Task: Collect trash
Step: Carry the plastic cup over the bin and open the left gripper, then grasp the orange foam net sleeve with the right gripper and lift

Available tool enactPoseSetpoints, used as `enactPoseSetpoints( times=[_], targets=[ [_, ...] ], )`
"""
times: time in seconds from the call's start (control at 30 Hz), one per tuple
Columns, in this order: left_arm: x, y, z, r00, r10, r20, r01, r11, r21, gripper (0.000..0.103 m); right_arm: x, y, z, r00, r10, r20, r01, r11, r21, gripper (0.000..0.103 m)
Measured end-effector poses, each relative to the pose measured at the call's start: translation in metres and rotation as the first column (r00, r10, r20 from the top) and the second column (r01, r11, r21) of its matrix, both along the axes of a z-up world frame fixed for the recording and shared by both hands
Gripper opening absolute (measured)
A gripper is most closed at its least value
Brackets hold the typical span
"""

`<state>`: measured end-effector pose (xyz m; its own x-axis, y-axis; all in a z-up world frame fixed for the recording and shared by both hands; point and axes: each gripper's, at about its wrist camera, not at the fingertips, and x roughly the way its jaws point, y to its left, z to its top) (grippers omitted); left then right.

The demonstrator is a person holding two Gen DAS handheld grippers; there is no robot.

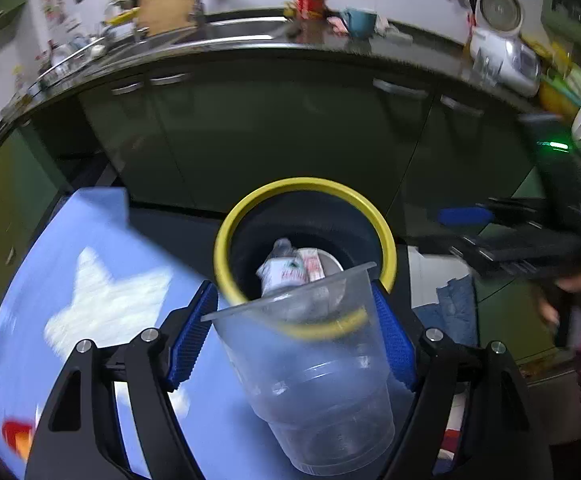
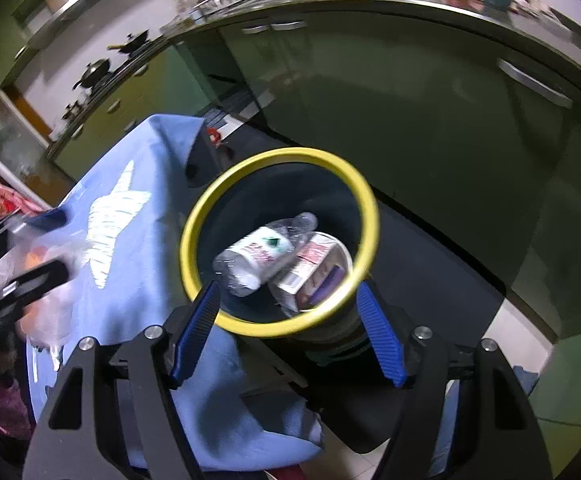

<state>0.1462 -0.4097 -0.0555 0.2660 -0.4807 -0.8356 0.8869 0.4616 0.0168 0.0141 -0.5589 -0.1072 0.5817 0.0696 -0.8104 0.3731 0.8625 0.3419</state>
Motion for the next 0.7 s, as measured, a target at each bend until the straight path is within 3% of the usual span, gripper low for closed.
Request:
enactPoseSetpoints(
  times=[0.17,0.27,0.37,0.5,0.7],
  targets=[
    [0.026,-0.071,-0.041,1.000,0.002,-0.026,-0.001,1.000,0.024,0.079,-0.017,-0.020,0.001,0.998,-0.056,-0.018,0.056,0.998,-0.013,0.068],
    [0.035,-0.090,-0.059,0.998,0.009,-0.058,-0.007,1.000,0.023,0.081,-0.024,-0.027,0.003,0.996,-0.084,-0.018,0.084,0.996,-0.020,0.068],
    [0.035,-0.097,-0.064,0.999,0.010,-0.040,-0.008,0.999,0.042,0.082,-0.027,-0.027,0.004,0.996,-0.089,-0.019,0.089,0.996,-0.023,0.068],
    [0.035,-0.064,-0.036,0.997,0.049,-0.057,-0.050,0.999,-0.011,0.082,-0.023,-0.017,0.002,0.998,-0.060,-0.021,0.059,0.998,-0.025,0.068],
    [0.019,0.053,0.031,0.981,0.194,0.013,-0.190,0.972,-0.141,0.091,-0.003,0.006,-0.001,1.000,0.008,-0.027,-0.008,1.000,-0.019,0.068]
  ],
)
